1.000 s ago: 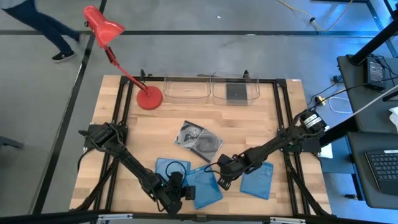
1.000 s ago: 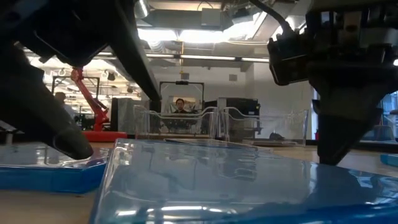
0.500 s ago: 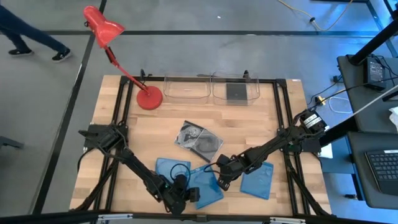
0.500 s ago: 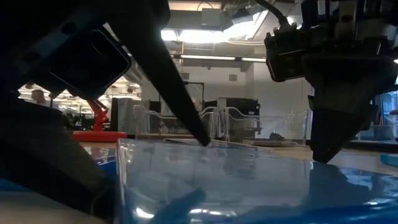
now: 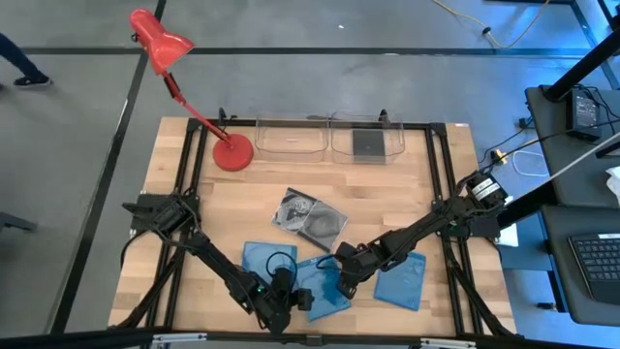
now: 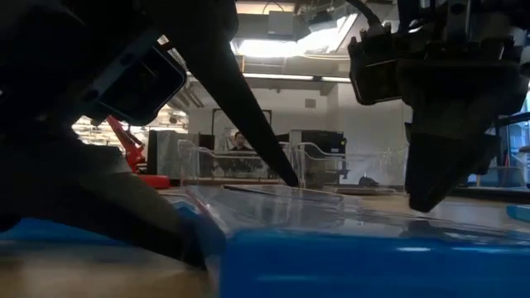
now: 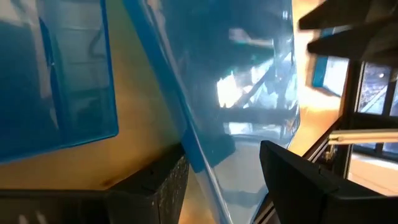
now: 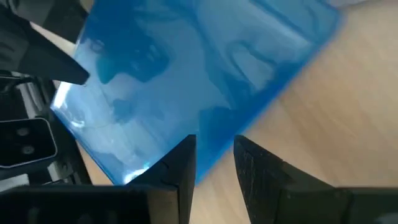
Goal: Pick & place jewel cases by type
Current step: Put the center blue cd case into the left transparent bin
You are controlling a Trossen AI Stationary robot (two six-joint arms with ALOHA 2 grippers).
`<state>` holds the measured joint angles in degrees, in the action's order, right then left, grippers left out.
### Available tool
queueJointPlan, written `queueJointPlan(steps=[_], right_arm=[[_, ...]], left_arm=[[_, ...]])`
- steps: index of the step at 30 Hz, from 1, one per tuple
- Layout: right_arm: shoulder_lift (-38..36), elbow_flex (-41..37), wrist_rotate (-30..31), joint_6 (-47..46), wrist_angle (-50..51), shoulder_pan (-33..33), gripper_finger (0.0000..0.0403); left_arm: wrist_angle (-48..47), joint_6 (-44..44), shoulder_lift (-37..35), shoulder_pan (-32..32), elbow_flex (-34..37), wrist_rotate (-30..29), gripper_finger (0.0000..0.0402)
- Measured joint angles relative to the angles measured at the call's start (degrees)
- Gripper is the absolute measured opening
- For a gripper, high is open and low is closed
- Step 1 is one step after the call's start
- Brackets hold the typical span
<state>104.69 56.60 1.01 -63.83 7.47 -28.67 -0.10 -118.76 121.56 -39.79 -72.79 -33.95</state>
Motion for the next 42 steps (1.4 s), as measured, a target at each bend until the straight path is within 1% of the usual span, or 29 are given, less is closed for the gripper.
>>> queueJointPlan(steps=[5,9,19,23,27,32,36,42], right_arm=[[2.7,0.2,-2.3,-0.1,-2.6,0.0,0.0113],[3.8,0.2,-4.1,-0.2,-3.3,0.0,0.0113],[3.9,0.1,-4.1,1.1,-3.3,0.0,0.0113],[3.8,0.1,-4.1,1.4,-3.2,0.0,0.0113],[2.9,0.0,-4.1,3.1,-2.4,0.0,0.0113],[-0.5,-0.3,-3.6,4.4,2.8,0.9,0.0113],[-3.9,-0.2,-1.8,6.5,8.2,2.2,0.0113],[-9.5,-0.1,2.6,7.6,18.6,4.3,0.0113]], left_arm=[[1.2,-0.3,0.0,0.3,0.1,-2.7,0.0193],[2.0,0.5,0.0,0.2,0.1,-2.8,0.018],[3.2,1.0,-0.1,0.2,0.0,-3.2,0.0096],[4.0,2.4,-0.2,0.0,0.0,-5.4,0.0067],[5.8,5.2,-0.2,-0.2,0.0,-7.5,0.0046],[6.4,8.8,-1.1,-0.2,0.0,-8.3,0.0031],[5.9,12.1,-2.5,-0.3,0.0,-9.6,0.0026],[5.2,20.0,-6.0,-0.1,0.0,-13.8,0.0025]])
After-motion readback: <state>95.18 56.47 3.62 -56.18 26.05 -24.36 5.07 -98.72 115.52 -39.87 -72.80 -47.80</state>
